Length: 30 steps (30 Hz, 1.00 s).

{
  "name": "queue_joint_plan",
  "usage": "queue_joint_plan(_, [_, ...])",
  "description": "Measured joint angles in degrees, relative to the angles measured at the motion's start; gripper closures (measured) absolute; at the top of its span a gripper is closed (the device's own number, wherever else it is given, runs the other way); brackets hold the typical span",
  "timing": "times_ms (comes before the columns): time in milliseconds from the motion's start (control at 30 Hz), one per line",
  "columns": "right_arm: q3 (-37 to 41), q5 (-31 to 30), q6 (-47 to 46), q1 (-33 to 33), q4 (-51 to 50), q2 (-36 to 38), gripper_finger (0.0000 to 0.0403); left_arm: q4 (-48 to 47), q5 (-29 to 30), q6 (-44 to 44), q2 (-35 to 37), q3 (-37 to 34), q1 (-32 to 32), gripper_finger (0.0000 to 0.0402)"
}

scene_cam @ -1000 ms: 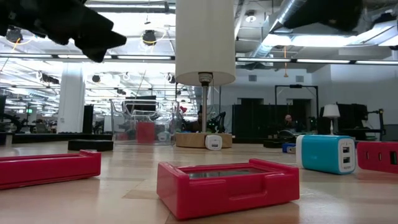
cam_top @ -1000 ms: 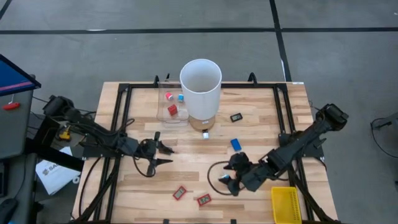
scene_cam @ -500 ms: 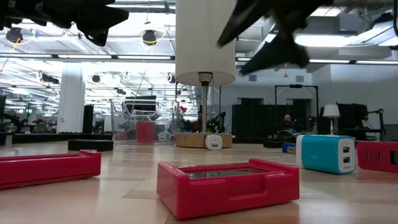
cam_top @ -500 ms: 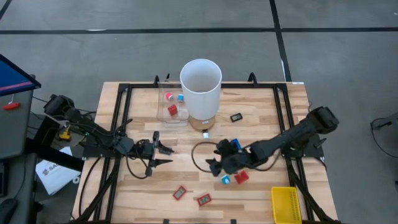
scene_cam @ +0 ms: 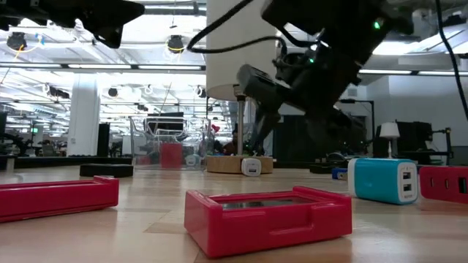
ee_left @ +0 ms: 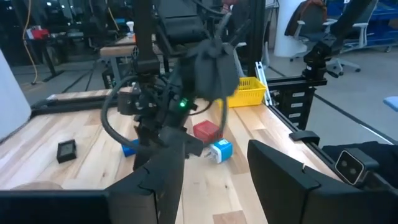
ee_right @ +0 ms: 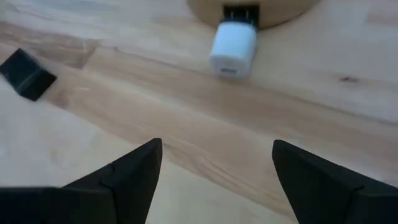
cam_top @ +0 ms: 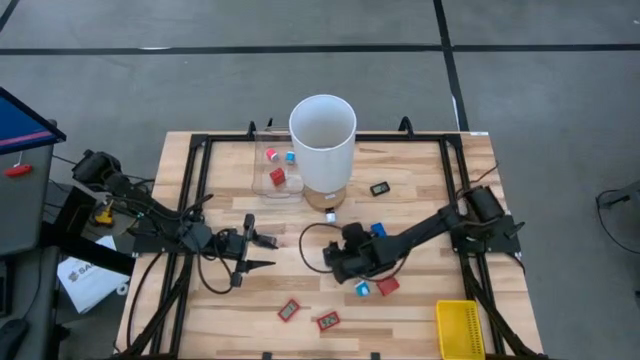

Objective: Pick & Place Office items
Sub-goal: Put the white charger adapter into the transparent bin

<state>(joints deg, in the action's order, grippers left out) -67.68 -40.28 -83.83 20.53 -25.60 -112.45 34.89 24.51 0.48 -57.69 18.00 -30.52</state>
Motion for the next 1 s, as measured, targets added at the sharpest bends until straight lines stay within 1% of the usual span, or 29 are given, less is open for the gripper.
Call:
queue_joint_plan(267, [-18.46,-8.07,0.42,-0.22,-21.32,-7.96,0.0106,0.57,-0.02,1.08,0.0,0.02,0.02,0.023])
queue_joint_plan(333, [-22.2,-8.46,-0.28,-0.98,-25.27,-10.82,0.0106,0.57,-0.04,1.12,0.0,0.02,0.02,0.023])
queue_joint_plan(433, [-25.7,-8.26,-1.64,-2.07,-29.25,-14.2,0.0106,0.57,-0.05,1.06,0.0,0.02,0.02,0.023])
queue_joint_plan(567, [-26.8,-8.38,-3.22,-3.5,-29.4,-17.19,0.0106,0.69,-0.08,1.04,0.0,0.02,-0.04,0.023])
queue_joint_plan(667, [-26.86,-8.46,-3.84,-4.1,-29.46,-18.03,0.0106,0.94,-0.11,1.01,0.0,0.02,-0.04,0.023])
queue_joint_plan(900, [-26.86,-9.44,-5.1,-5.05,-29.42,-18.09,0.0106,1.26,-0.29,0.82,0.0,0.02,-0.04,0.023])
queue_joint_plan(1000, [-26.86,-8.62,-5.34,-5.84,-29.19,-18.09,0.0106,1.34,-0.33,0.78,0.0,0.02,-0.04,0.023])
